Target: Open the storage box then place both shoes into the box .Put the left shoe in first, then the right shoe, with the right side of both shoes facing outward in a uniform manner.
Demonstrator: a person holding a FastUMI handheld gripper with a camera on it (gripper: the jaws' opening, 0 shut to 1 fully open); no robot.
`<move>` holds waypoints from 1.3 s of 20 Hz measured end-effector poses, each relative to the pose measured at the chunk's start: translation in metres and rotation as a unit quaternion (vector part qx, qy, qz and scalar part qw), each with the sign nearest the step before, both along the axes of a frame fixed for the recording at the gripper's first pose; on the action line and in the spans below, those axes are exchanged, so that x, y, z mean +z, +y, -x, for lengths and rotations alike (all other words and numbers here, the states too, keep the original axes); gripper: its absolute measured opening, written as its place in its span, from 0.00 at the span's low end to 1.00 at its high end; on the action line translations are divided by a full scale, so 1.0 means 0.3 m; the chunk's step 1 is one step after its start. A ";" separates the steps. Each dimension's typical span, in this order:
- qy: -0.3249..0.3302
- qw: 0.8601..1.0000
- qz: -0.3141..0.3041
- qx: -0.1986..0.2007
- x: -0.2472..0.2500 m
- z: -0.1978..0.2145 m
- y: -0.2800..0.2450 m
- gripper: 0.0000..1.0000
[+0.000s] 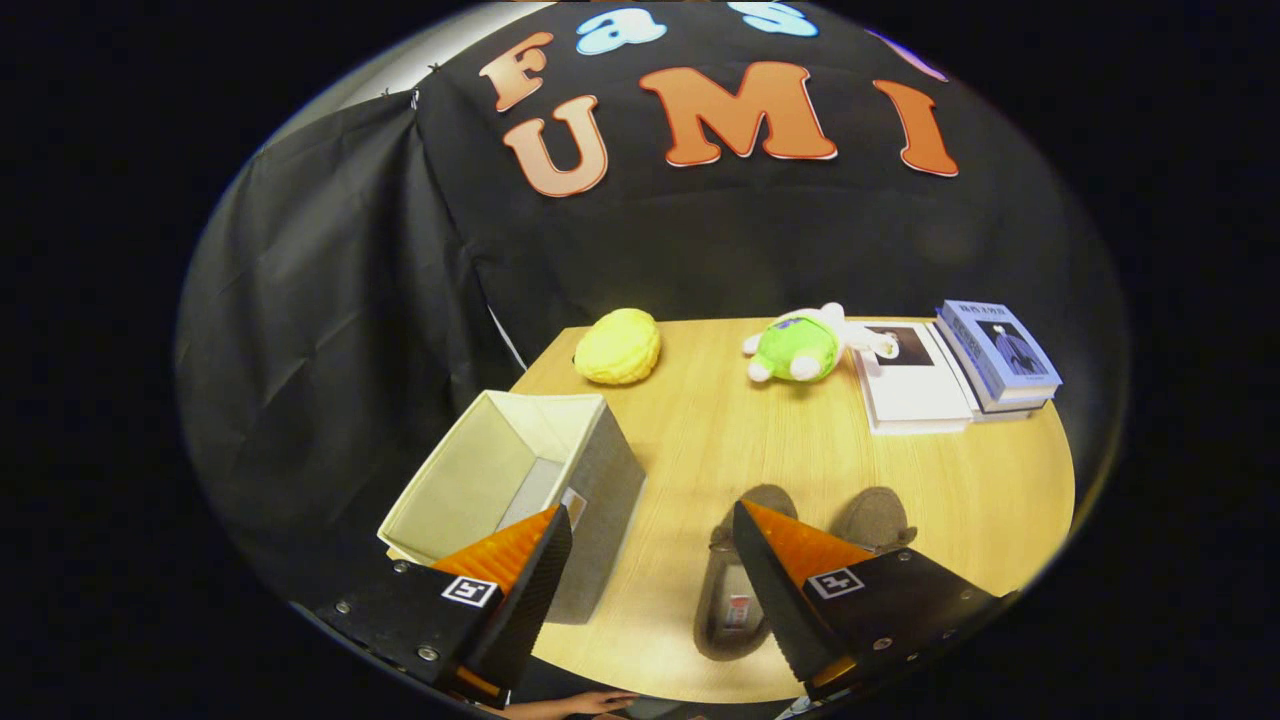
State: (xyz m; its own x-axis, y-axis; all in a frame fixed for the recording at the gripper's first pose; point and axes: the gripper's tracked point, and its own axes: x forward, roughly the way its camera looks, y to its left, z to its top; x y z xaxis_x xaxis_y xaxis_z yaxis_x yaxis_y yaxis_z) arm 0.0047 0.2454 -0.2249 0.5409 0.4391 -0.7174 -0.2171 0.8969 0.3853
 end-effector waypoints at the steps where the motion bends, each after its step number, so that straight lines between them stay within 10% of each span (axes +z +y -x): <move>1: 0.009 1.000 0.001 -0.001 -0.030 0.015 -0.016 0.97; 12: 0.105 0.994 0.005 -0.034 -0.358 0.090 -0.101 0.83; 26: 0.119 0.985 0.101 -0.068 -0.625 0.030 -0.165 0.43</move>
State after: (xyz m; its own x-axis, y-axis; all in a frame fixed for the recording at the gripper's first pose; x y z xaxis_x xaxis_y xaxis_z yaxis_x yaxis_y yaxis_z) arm -0.0044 0.1960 -0.4123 0.3902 0.2090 -0.8967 -0.0152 0.9752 0.2206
